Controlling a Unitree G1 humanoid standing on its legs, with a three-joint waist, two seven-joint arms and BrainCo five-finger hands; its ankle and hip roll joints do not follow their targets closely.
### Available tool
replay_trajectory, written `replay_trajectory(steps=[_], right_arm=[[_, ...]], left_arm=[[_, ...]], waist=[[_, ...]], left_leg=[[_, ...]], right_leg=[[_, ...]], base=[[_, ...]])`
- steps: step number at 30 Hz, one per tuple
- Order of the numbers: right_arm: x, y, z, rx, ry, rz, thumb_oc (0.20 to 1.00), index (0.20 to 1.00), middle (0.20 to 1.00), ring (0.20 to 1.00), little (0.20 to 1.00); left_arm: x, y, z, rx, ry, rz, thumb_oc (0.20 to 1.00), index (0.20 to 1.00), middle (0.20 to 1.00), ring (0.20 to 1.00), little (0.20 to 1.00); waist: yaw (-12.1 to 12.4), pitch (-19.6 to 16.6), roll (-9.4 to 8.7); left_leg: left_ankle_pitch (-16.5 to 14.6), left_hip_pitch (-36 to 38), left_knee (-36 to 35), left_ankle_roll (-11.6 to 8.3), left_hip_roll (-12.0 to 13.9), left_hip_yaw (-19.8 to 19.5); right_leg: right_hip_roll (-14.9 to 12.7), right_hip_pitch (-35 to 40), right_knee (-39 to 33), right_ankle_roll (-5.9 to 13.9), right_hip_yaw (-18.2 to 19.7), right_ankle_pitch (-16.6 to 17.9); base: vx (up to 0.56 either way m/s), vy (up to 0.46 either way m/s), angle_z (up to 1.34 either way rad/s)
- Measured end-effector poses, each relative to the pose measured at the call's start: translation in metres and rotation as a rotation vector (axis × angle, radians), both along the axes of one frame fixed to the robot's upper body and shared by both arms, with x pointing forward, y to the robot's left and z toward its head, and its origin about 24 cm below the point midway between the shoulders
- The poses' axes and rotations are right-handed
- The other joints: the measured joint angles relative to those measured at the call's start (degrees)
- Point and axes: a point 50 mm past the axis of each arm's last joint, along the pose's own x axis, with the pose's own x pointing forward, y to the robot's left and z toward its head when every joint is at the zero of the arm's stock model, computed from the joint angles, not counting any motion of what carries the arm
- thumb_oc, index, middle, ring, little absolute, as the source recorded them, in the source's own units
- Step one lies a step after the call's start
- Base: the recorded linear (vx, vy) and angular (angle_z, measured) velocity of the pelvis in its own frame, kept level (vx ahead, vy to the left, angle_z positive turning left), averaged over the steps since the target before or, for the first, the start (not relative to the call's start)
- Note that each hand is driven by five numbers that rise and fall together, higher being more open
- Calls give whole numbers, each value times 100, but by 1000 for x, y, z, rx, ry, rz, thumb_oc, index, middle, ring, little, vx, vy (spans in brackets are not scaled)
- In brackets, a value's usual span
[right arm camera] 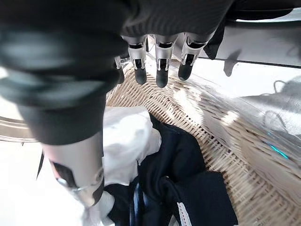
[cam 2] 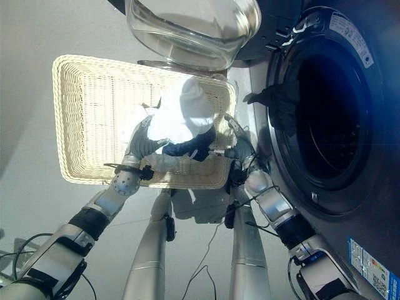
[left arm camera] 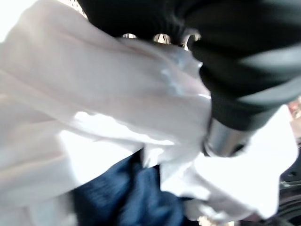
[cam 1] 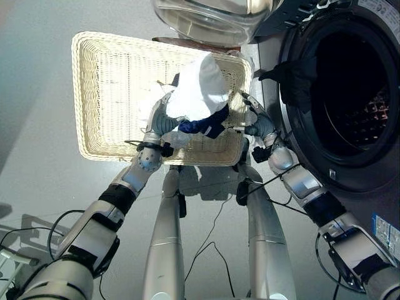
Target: Put the clothes into the washing machine.
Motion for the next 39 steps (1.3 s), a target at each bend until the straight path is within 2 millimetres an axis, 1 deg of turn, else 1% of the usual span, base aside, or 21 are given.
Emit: replay_trajectory(steps=[3, 5, 14, 18, 21, 24, 27, 30, 33, 36, 39], right_arm=[[-1, 0, -3, 3, 8, 1, 1000, 1000, 1000, 1000, 1000], [-2, 1, -3, 6, 7, 4, 1000, 1000, 1000, 1000, 1000], [-2, 1, -3, 7, 8, 3, 1000, 1000, 1000, 1000, 1000], [-2, 1, -3, 7, 6, 2, 1000, 1000, 1000, 1000, 1000], [-2, 1, -3, 11, 5, -1, 1000, 1000, 1000, 1000, 1000], [-2, 1, -2, 24, -2, -6, 1000, 1000, 1000, 1000, 1000], [-3, 1, -1, 39, -7, -13, 1000, 1000, 1000, 1000, 1000], [-6, 2, 1, 54, -19, -19, 1000, 1000, 1000, 1000, 1000], [-9, 0, 5, 72, -42, -30, 1000, 1000, 1000, 1000, 1000], [-10, -6, 5, 91, -48, -60, 1000, 1000, 1000, 1000, 1000], [-10, -6, 7, 107, -63, -72, 1000, 1000, 1000, 1000, 1000]], left_arm=[[-1, -4, 5, -13, -23, -19, 200, 200, 200, 200, 200], [-2, -4, 5, -14, -24, -17, 200, 200, 200, 200, 200], [-3, -1, 5, -24, -75, 49, 200, 200, 200, 200, 200], [-7, 3, 3, -64, -106, 92, 200, 200, 200, 200, 200], [-12, 2, 3, -104, -142, 95, 200, 200, 200, 200, 200], [-17, 3, 8, -211, -215, 118, 200, 200, 200, 200, 200], [-27, 7, 17, -325, -336, 160, 200, 200, 200, 200, 200], [-37, 11, 26, -388, -446, 202, 200, 200, 200, 200, 200], [-50, 12, 36, -418, -573, 219, 200, 200, 200, 200, 200], [-58, 7, 44, -412, -659, 202, 200, 200, 200, 200, 200], [-66, 4, 50, -430, -723, 189, 200, 200, 200, 200, 200]], waist=[[75, 0, 1], [91, 0, 1], [85, 0, 1], [86, 0, 1], [90, 1, 1], [91, 1, 1], [95, 1, 2], [111, 2, 3], [144, 2, 4], [244, 6, 11], [244, 6, 12]], left_leg=[[1, 4, 1, -1, 1, -2], [1, 4, 0, -1, -2, -3], [8, 9, 6, -9, -4, -20], [9, 10, 6, -12, -3, -24], [9, 10, 5, -12, -4, -26], [9, 10, 4, -12, -3, -29], [9, 10, 5, -12, -3, -33], [9, 13, 6, -12, -2, -41], [10, 18, 7, -13, -2, -47], [10, 38, 6, -13, -2, -54], [10, 33, 5, -13, -2, -68]], right_leg=[[1, 0, 6, 0, 1, -1], [-1, 0, 7, -1, 1, -1], [-6, -1, 45, 8, -3, -16], [-6, -4, 56, 0, -5, -24], [-6, -4, 57, 2, -5, -27], [-7, -4, 59, 1, -7, -30], [-7, -5, 69, -1, -10, -34], [-8, -5, 87, -8, -15, -46], [-9, -5, 104, -17, -18, -54], [-14, -5, 154, -23, -21, -90], [-16, -6, 160, -24, -32, -97]], base=[[0, 0, 0], [0, 0, 0], [0, 0, 0], [0, 0, 0], [0, 0, 0], [0, 0, 0], [0, 0, 0], [0, 0, 0], [0, 0, 0], [0, 0, 0], [0, 0, 0]])
